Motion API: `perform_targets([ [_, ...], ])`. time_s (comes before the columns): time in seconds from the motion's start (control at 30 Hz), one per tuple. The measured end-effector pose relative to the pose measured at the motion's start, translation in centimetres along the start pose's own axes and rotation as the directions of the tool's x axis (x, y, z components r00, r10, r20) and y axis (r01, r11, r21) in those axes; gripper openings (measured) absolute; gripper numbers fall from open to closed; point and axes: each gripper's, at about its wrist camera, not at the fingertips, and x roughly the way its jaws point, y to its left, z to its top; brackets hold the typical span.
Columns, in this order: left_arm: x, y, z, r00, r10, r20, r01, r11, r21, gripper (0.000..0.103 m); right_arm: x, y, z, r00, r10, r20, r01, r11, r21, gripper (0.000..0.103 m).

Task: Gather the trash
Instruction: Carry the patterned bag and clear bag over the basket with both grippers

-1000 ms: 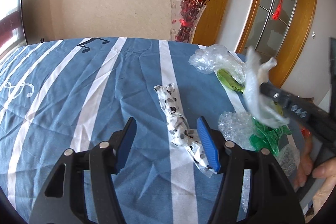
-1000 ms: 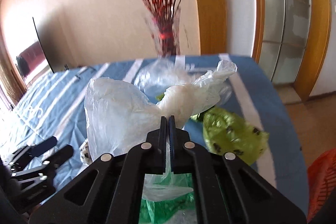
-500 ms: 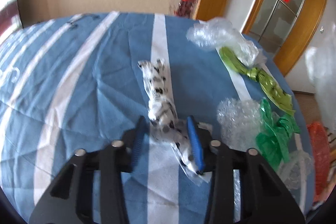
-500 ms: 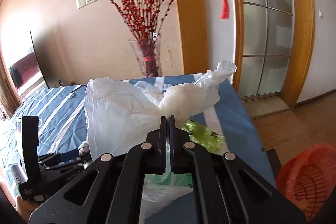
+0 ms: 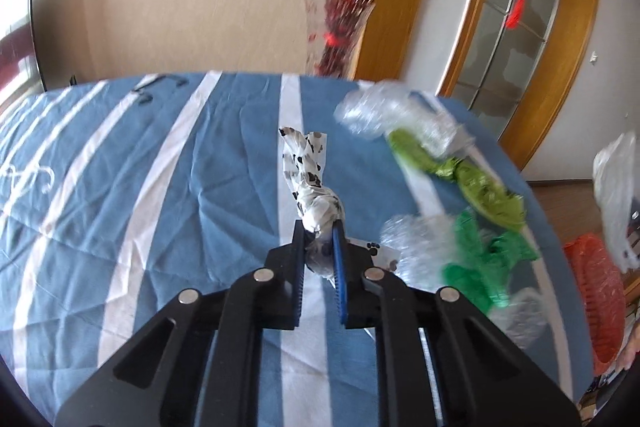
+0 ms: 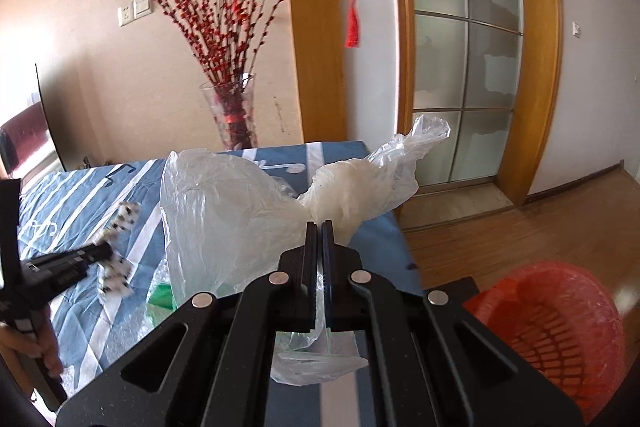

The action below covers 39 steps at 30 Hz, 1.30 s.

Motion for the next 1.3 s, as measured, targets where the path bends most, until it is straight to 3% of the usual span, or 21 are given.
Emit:
perform_targets([
  [0.27,-4.1,-4.7,0.8,0.994,-0.099,0.055,0.095,0.993,0.076,0.014,-3.8,-3.2,-0.4,0.999,-0.041,0.035,0.039,0.998,0.044,0.003],
  [0.5,-6.3,-10.9,0.4,0.972,-0.231,0.048,0.221,0.963,0.157,0.014,-7.2,-6.7,-2.0,0.992,-0.113,0.062,0.108,0.991,0.078,0.003],
  [1.0,-7.7,-23.9,-3.2,0.893,-0.448,-0.038,0.439,0.850,0.291,0.014,-11.7,-14.3,-4.6,0.959,-0.274,0.068,0.258,0.949,0.180,0.003],
  [1.3,-6.6,-30.2,-5.3,0.843,-0.522,-0.130,0.533,0.776,0.336,0.014,-12.1,-18.3,-6.1,0.951,-0.307,0.026,0.294,0.929,0.224,0.003],
])
